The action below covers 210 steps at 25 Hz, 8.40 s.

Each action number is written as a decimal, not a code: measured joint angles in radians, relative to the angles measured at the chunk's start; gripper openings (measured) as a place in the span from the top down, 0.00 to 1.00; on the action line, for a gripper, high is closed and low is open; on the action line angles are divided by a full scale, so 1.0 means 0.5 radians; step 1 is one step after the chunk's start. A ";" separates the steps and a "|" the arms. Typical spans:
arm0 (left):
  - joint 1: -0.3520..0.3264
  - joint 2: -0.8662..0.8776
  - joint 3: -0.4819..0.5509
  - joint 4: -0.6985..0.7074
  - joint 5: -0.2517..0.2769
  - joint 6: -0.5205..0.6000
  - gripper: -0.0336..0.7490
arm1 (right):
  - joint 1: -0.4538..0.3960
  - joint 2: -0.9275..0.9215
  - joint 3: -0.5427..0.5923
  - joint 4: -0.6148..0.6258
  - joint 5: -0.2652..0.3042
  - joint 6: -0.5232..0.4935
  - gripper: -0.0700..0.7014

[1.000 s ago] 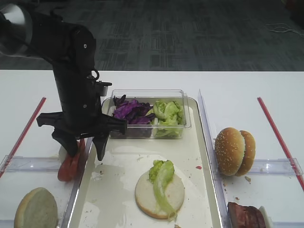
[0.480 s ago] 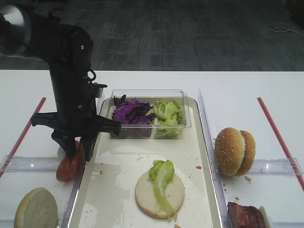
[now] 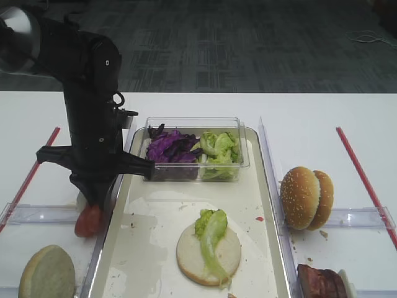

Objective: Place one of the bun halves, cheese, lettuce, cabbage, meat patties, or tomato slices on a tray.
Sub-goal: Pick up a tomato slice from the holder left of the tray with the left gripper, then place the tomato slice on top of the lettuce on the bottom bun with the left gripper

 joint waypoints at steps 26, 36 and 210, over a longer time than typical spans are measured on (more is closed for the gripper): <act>0.000 0.000 0.000 0.021 0.015 0.000 0.95 | 0.000 0.000 0.000 0.000 0.000 0.000 0.40; 0.000 0.000 -0.003 0.021 0.015 0.000 0.95 | 0.000 0.000 0.000 0.000 0.000 0.004 0.50; 0.015 0.013 0.219 -1.655 -0.043 1.032 0.62 | 0.000 0.000 0.000 -0.012 0.000 0.015 0.90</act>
